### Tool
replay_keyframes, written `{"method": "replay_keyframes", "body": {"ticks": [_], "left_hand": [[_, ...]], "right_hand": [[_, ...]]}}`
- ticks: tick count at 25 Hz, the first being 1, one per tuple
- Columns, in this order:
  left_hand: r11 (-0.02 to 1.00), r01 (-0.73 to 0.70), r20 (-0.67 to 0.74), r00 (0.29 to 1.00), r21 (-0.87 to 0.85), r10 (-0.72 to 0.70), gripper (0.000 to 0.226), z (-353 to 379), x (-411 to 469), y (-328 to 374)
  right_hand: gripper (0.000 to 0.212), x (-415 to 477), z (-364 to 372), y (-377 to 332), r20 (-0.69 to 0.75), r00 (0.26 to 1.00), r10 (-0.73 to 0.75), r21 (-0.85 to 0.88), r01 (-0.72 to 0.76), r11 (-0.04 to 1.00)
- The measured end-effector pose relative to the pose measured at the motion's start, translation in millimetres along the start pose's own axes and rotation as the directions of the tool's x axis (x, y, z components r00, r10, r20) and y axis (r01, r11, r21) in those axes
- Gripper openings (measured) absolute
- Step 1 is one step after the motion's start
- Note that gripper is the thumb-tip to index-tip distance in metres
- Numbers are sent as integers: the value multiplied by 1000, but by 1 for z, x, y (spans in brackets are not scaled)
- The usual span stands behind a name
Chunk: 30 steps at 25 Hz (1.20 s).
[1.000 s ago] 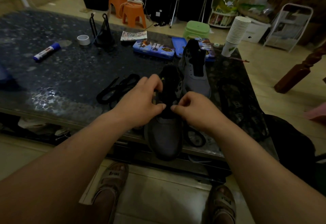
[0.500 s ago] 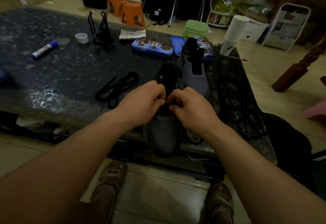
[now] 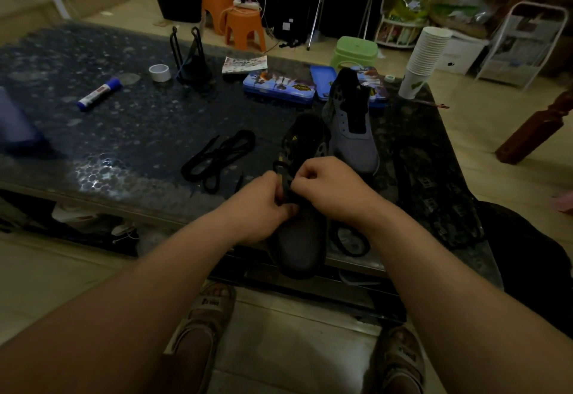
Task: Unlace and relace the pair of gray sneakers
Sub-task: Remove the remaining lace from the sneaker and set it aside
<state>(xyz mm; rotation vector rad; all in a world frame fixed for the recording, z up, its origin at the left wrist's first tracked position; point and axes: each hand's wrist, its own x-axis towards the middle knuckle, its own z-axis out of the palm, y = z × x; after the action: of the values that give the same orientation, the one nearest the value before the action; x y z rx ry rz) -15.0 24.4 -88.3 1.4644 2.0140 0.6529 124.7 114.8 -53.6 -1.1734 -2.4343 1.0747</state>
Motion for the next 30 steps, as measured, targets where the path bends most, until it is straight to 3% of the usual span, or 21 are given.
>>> {"method": "replay_keyframes", "body": {"ticks": [2,4,6,8,9,10,14,15,18,20,22,25,28,30], "left_hand": [[1000,-9,-36,999,5,9,30,2,3,0],[1000,-5,-42,999,1,5,30,4,5,-1],[999,20,-42,999,-42,-21,29,4,5,-2],[997,34,-40,999,-75,-37,29,3,4,-2],[995,37,-38,998,-88,-40,29,2,3,-1],[994,46,-33,998,-101,-50,30,2,2,0],[997,33,-74,997,-72,-38,34,5,0,0],[998,18,-90,996,-56,-23,35,8,1,0],[999,21,-100,995,-39,-25,35,11,3,0],[997,45,-49,998,-66,-48,31,3,3,2],[962,110,38,994,-248,-104,21,-7,3,0],[800,242,126,970,-550,-207,20,-13,5,0],[880,184,22,981,-437,-193,38,-6,16,6],[901,173,-9,981,-398,-192,32,-5,23,9]], "right_hand": [[18,-3,-6,1,85,995,44,140,-56,989],[26,-4,-7,3,108,993,52,139,-67,988],[37,-1,0,3,16,999,33,-79,-31,996],[37,3,11,-3,-90,996,0,-319,-29,947],[35,3,15,-7,-119,993,-10,-359,-33,933],[33,4,16,-9,-118,993,-9,-338,-32,941],[28,-3,-2,-6,42,995,91,121,-95,988],[31,-6,-7,-2,83,990,118,156,-130,979],[45,-5,-4,3,18,996,89,-94,-87,992],[35,1,8,-1,-106,994,-32,-255,4,967],[18,-1,14,-9,-127,987,-96,-268,59,962],[12,-13,11,-7,-162,983,-81,-173,52,983],[15,-24,1,8,-317,926,204,144,-166,976],[18,-27,-2,13,-191,902,388,372,-299,879]]}}
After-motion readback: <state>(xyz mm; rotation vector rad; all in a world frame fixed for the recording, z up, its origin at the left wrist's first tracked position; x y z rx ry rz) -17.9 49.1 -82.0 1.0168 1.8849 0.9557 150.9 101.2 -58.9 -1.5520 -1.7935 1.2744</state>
